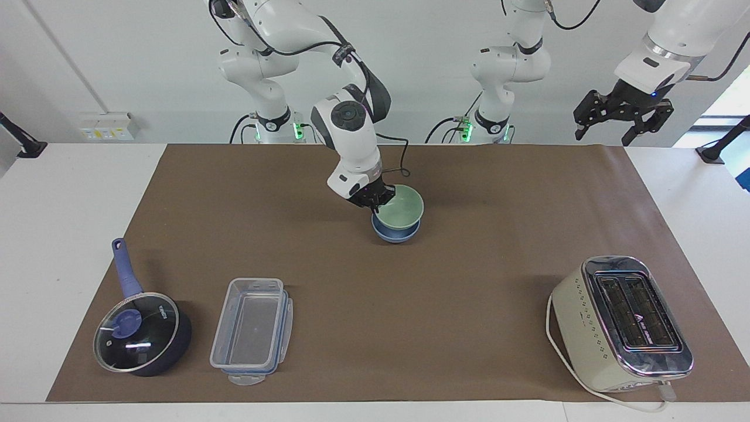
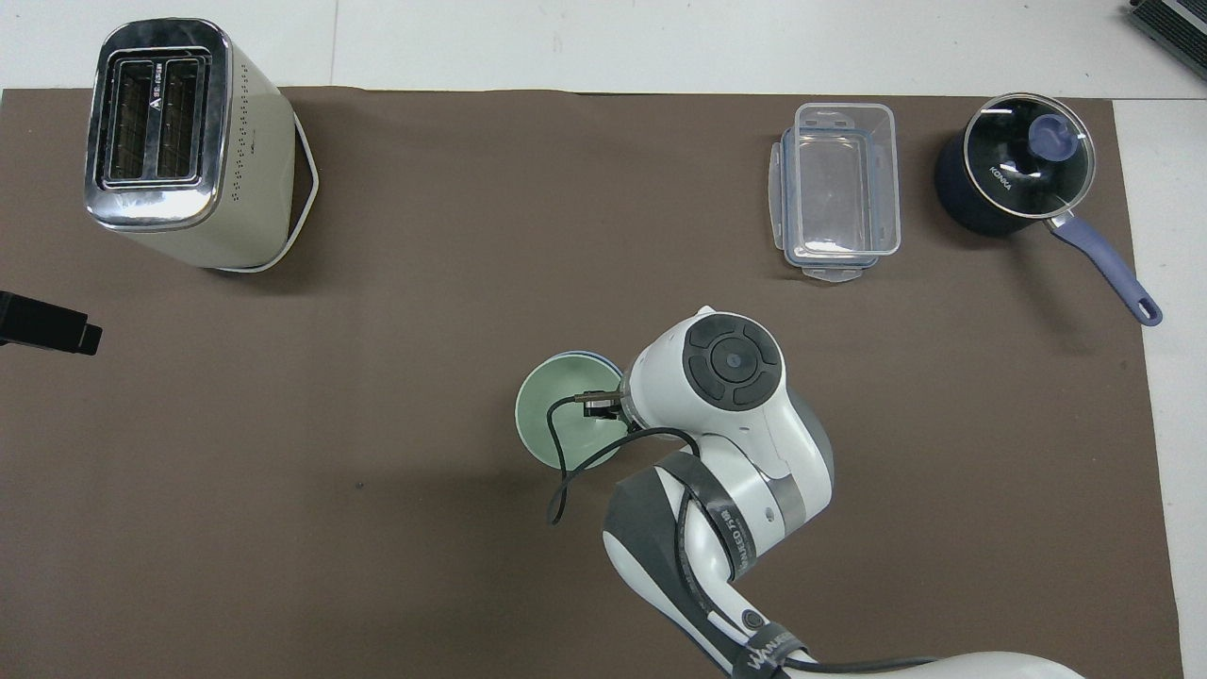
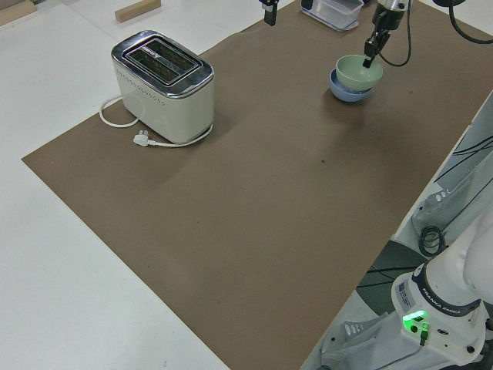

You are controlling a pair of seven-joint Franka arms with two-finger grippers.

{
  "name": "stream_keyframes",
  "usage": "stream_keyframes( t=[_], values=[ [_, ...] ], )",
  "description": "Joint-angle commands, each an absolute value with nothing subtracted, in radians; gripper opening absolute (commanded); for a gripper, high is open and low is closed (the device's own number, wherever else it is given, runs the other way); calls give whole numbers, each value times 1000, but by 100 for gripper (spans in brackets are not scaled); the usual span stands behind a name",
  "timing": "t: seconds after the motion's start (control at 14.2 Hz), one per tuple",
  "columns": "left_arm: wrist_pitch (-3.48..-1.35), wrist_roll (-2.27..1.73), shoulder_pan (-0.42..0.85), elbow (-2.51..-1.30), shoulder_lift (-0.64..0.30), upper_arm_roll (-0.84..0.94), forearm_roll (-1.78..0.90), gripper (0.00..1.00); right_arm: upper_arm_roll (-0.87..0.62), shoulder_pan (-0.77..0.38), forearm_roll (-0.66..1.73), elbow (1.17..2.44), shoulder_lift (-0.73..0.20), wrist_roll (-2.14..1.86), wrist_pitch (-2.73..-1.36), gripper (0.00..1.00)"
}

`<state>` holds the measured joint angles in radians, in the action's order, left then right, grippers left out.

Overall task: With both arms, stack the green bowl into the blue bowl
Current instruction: 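Lower the green bowl into the blue bowl with the right gripper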

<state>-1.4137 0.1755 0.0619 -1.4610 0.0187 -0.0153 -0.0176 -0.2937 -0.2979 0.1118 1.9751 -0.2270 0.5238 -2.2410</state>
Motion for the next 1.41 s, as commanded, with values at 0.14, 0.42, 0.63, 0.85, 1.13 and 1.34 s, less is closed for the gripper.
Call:
stream_keyframes(
  t=[0.14,0.42,0.63,0.85,1.13,1.34],
  values=[
    [-1407,166,58,-1485,43,-12,-6,100,-295,-290,91,2034,-190,540,-2319,0],
    [-1407,166,58,-1485,43,-12,-6,100,-295,-301,91,2034,-196,548,-2322,0],
    [-1407,166,57,-1485,43,-12,-6,100,-293,-301,91,2034,-198,543,-2322,0],
    [-1407,166,58,-1485,43,-12,-6,100,-293,-299,89,2036,-199,543,-2341,0],
    [-1407,166,58,-1485,43,-12,-6,100,-293,-301,89,2039,-204,546,-2349,0],
    [-1407,166,58,-1485,43,-12,-6,100,-293,-301,83,2042,-204,546,-2349,0]
  ],
)
